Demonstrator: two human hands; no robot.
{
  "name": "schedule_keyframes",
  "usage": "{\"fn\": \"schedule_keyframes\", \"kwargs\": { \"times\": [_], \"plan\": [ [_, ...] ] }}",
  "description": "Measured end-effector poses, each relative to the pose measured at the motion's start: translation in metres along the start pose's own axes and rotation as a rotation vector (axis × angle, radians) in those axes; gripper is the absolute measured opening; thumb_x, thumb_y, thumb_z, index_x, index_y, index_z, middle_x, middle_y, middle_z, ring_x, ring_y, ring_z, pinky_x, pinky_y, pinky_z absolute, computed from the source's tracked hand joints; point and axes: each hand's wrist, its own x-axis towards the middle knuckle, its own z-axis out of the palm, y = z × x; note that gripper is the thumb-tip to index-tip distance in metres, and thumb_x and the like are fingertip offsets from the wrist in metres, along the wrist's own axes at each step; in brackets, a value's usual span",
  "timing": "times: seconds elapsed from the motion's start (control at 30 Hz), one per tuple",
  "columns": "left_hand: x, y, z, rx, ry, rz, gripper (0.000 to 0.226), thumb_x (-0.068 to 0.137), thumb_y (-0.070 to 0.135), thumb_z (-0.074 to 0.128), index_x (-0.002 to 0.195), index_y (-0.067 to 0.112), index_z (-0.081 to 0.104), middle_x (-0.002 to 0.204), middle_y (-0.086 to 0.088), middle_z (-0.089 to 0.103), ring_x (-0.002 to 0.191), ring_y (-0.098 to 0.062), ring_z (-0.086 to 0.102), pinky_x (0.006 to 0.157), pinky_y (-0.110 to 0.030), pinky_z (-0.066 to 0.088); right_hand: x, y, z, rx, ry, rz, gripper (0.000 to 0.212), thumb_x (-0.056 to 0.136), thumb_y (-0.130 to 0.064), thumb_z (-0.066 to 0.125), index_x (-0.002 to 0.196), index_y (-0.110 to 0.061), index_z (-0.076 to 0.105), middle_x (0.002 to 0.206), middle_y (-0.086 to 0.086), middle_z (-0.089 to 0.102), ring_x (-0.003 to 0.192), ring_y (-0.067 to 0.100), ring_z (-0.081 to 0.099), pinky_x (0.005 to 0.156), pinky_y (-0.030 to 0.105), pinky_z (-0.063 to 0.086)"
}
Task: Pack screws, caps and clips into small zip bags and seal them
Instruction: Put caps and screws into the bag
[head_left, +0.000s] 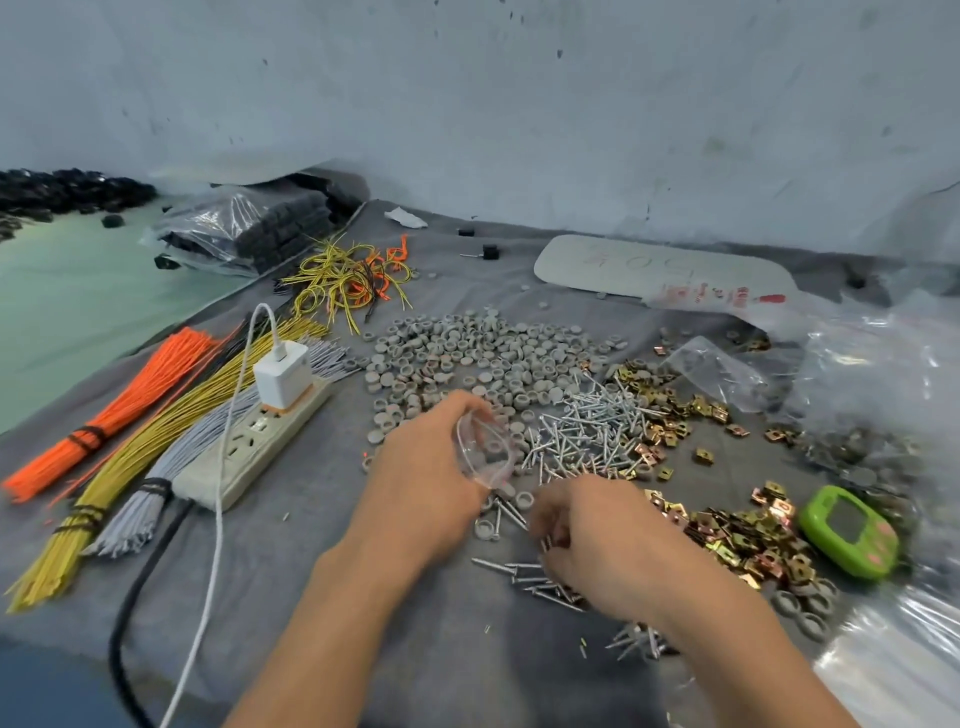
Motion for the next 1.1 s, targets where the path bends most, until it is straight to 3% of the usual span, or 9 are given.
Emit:
{"fn": "schedule_keyframes", "kwargs": {
  "times": [0.2,0.4,0.5,0.57,0.67,0.8,0.9,1.0,1.1],
  "plan": [
    [0.004,-0.009,0.004,-0.004,-0.095,-0.003,0.053,0.070,0.035,0.088,0.111,0.048,0.055,0.099,0.022,0.070,0.093,-0.004,0.064,0.080,-0.029,0.054,-0.006,-0.005,-0.003,-0.072,0.036,0.041,0.019,0.087,-0.014,0.065,0.082,-0.032,0.065,0.091,-0.005,0.072,0.083,0.017,0.068,0.074,0.032,0.058],
    [0.003,-0.015,0.000,-0.013,-0.151,0.005,0.048,0.071,0.040,0.086,0.107,0.046,0.054,0.094,0.025,0.066,0.084,0.010,0.057,0.066,-0.012,0.042,-0.010,-0.009,0.004,-0.160,0.120,0.036,0.011,0.093,-0.022,0.062,0.101,-0.029,0.063,0.095,-0.004,0.068,0.085,0.021,0.065,0.075,0.036,0.057],
    [-0.002,-0.014,0.000,0.000,-0.188,0.013,0.045,0.072,0.036,0.081,0.109,0.044,0.056,0.096,0.019,0.068,0.089,0.000,0.061,0.076,-0.024,0.052,-0.007,-0.008,0.005,-0.085,0.157,0.036,0.005,0.097,-0.032,0.062,0.101,-0.031,0.063,0.089,-0.006,0.067,0.080,0.018,0.064,0.074,0.039,0.058],
    [-0.004,-0.013,-0.001,0.026,-0.206,0.024,0.046,0.072,0.034,0.080,0.111,0.045,0.059,0.099,0.018,0.069,0.093,-0.007,0.061,0.082,-0.029,0.051,-0.003,-0.006,0.004,-0.109,0.156,0.060,0.012,0.095,-0.023,0.063,0.100,-0.035,0.063,0.087,-0.008,0.067,0.078,0.016,0.064,0.071,0.036,0.058],
    [-0.007,-0.016,-0.002,0.002,-0.206,0.026,0.044,0.072,0.035,0.082,0.110,0.046,0.062,0.096,0.021,0.069,0.089,0.000,0.061,0.076,-0.020,0.049,-0.002,-0.006,0.003,-0.199,0.137,0.080,0.022,0.089,-0.017,0.065,0.097,-0.037,0.062,0.089,-0.008,0.068,0.081,0.019,0.065,0.067,0.033,0.052],
    [-0.009,-0.017,-0.004,0.008,-0.196,0.031,0.045,0.073,0.035,0.083,0.112,0.045,0.063,0.097,0.022,0.069,0.090,0.000,0.061,0.077,-0.019,0.048,-0.003,-0.006,0.002,-0.260,0.147,0.055,0.015,0.087,-0.016,0.065,0.092,-0.030,0.065,0.087,-0.003,0.071,0.082,0.024,0.068,0.071,0.037,0.059],
    [-0.010,-0.016,-0.003,0.015,-0.198,0.024,0.045,0.074,0.036,0.083,0.114,0.045,0.064,0.098,0.022,0.069,0.091,0.002,0.061,0.072,-0.008,0.042,-0.002,-0.005,0.002,-0.239,0.188,0.047,0.011,0.088,-0.015,0.063,0.086,-0.026,0.066,0.082,-0.002,0.071,0.081,0.026,0.068,0.071,0.037,0.059],
    [-0.010,-0.016,-0.002,0.028,-0.210,0.020,0.047,0.073,0.036,0.084,0.114,0.046,0.063,0.098,0.024,0.068,0.088,0.009,0.059,0.066,-0.003,0.038,0.000,0.000,0.004,-0.202,0.258,0.051,0.012,0.090,-0.017,0.061,0.084,-0.026,0.066,0.075,-0.004,0.069,0.080,0.026,0.066,0.071,0.036,0.055],
    [-0.011,-0.015,-0.002,0.029,-0.221,0.016,0.050,0.072,0.033,0.085,0.113,0.048,0.062,0.097,0.025,0.067,0.085,0.014,0.057,0.063,-0.003,0.039,-0.001,0.001,0.003,-0.249,0.188,0.051,0.015,0.088,-0.015,0.062,0.086,-0.028,0.069,0.079,-0.008,0.069,0.083,0.021,0.065,0.073,0.030,0.042]
  ]
}}
